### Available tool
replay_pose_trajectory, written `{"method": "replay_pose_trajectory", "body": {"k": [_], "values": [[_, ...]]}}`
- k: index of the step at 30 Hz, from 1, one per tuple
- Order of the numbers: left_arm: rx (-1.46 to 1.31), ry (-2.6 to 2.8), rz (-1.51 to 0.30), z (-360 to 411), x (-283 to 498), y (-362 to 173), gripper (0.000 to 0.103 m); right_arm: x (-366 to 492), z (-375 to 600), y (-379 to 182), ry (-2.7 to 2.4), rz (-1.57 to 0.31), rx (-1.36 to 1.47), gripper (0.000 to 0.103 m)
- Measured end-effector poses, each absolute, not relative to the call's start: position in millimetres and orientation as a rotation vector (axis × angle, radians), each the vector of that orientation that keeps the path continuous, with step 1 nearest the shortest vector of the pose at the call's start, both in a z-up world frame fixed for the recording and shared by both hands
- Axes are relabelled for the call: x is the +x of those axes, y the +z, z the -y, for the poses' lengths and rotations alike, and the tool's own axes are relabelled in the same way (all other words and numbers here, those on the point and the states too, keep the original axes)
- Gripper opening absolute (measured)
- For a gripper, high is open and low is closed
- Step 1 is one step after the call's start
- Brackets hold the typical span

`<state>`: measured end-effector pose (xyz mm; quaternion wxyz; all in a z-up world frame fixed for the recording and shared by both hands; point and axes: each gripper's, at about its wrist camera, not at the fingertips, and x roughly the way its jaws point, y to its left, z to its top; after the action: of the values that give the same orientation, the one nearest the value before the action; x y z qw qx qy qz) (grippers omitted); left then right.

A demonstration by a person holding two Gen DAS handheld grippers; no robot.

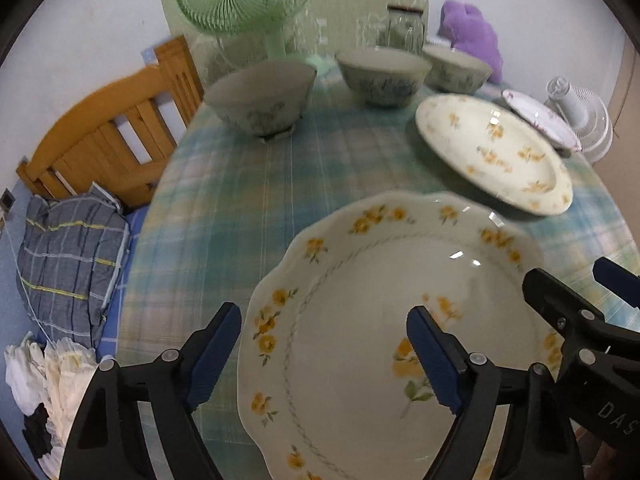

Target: Organize plates and bowls

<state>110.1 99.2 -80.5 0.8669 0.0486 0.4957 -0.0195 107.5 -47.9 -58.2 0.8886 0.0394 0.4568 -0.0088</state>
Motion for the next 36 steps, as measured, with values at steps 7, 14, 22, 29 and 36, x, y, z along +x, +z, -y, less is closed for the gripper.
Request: {"method": "replay_pose_trajectory", "body": {"k": [7,14,22,29,36], "values": [[0.049,-0.078,-1.090,-112.8,118.8,-98.1,0.076,111.4,39.6,-85.5,-0.076,-1.047,0.098,0.082],[0.038,-0.112,-1.111,-116.7,119.2,-97.9,0.076,112.4,30.5,-97.1,-0.078,-1.095,0.092,0.075],[0.033,-0.138,-1.143,-116.6,119.7,-96.9,0.075,118.7,27.3,-99.9,-0.072,-1.125,0.086,0.065],[0.024,-0.135,-1.169,-112.5,118.0,-95.1,0.073,118.2,28.6,-98.3,-0.084,-1.148,0.090,0.065],[-0.002,-0.124,-1.158,-91.7,115.1,-79.3,0.073,116.5,45.2,-86.1,-0.071,-1.150,0.079,0.065]]}}
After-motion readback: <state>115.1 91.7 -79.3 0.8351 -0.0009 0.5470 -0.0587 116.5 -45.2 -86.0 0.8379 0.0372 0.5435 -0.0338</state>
